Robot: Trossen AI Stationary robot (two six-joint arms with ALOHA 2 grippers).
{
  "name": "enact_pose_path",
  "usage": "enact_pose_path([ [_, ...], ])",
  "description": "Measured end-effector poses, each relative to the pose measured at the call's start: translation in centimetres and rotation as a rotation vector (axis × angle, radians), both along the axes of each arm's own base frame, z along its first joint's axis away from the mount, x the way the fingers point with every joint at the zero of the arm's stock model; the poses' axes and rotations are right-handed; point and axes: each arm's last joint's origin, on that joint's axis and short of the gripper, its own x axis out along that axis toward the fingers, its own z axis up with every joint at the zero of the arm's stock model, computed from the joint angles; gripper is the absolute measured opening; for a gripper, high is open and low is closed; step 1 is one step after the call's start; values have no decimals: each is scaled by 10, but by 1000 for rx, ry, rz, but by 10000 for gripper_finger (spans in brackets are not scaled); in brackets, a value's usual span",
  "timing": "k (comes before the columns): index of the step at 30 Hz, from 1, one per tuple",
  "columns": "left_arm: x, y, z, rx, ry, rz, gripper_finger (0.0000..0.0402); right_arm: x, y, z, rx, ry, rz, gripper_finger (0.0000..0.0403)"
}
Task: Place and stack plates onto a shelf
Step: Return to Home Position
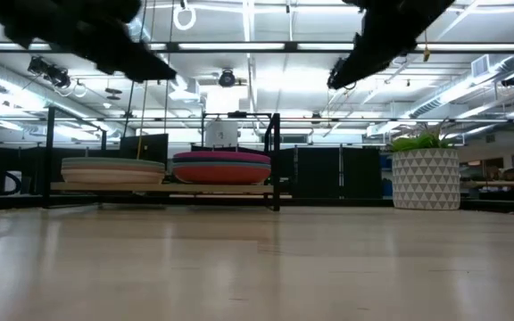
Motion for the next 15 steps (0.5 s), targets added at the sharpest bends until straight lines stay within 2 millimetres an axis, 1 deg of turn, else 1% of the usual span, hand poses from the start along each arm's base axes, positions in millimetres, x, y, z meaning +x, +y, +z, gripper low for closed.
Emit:
enact_pose_path([
  [4,-22,-8,-6,-30,-85,-33,142,-17,-20,-6,50,-105,-36,126],
  [8,-41,-10,-13,-48,-156,-33,142,-36,-38,-19,108,-253,-12,108],
  [12,-57,-8,-19,-44,-241,16,142,-55,-52,-32,128,-386,-13,100],
  [15,-67,-7,-24,-44,-291,31,142,-70,-62,-42,123,-438,-47,99],
])
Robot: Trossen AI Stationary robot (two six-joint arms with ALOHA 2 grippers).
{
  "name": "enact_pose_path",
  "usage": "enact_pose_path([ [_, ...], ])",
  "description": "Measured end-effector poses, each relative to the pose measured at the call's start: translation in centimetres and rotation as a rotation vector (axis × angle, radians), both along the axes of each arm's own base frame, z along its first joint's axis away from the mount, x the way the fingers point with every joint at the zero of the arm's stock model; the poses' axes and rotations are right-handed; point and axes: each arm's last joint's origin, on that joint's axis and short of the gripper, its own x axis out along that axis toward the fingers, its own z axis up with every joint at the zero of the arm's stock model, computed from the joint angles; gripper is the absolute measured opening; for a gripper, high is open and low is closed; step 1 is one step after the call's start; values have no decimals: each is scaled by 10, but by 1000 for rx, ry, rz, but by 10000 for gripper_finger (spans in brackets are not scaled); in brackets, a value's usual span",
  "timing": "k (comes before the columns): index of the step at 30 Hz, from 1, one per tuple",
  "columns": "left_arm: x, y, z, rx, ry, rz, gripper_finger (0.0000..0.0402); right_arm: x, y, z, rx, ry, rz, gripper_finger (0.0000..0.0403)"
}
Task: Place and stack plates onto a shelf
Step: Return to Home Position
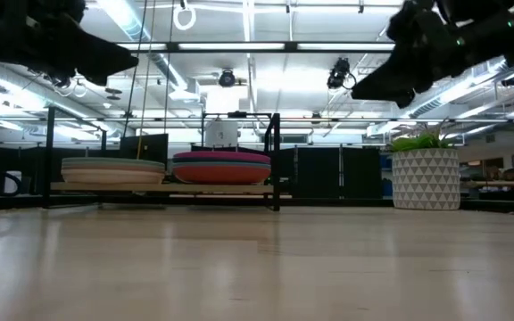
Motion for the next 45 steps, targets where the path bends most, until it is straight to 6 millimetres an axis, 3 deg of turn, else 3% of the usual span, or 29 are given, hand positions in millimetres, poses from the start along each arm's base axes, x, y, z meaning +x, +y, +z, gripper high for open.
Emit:
enact_pose_path([
  [9,-14,1,-6,-30,-69,2,142,-34,-14,-25,32,-123,-83,98],
  [24,-16,-13,-6,-56,-67,-172,142,-64,-13,-60,97,-225,-57,97],
  [30,-15,-13,-10,-56,-62,-153,142,-65,-13,-59,89,-234,-48,97],
  [37,-14,-13,-41,-90,-35,-146,142,-68,-13,-52,49,-285,-42,97],
  [45,-16,-13,-40,59,-50,-146,142,-74,-21,-47,49,-328,-106,97],
])
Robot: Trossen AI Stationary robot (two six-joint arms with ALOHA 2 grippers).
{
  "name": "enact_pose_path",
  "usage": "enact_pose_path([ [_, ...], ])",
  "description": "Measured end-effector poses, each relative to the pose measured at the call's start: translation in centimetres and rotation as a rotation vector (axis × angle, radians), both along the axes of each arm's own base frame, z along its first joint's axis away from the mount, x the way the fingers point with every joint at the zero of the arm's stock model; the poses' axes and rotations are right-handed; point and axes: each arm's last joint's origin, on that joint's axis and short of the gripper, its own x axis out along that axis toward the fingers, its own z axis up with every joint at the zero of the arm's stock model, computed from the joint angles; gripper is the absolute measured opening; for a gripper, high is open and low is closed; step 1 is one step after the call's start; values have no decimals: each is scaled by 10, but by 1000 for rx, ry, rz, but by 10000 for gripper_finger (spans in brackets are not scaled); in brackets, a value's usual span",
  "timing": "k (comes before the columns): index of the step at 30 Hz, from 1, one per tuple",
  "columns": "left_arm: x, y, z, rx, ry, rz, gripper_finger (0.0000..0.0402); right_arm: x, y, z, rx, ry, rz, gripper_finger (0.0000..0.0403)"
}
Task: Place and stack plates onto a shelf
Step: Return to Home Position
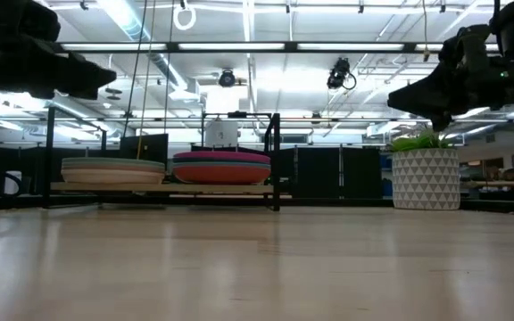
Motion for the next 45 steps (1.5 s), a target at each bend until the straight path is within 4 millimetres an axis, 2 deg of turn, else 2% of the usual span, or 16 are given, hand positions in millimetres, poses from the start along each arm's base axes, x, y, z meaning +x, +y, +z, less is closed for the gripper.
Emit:
enact_pose_path([
  [13,-1,0,-3,101,24,-14,142,-4,-8,-2,71,1,-129,97],
  [45,-1,0,-3,71,27,-13,142,-4,-8,-2,64,3,-130,97],
])
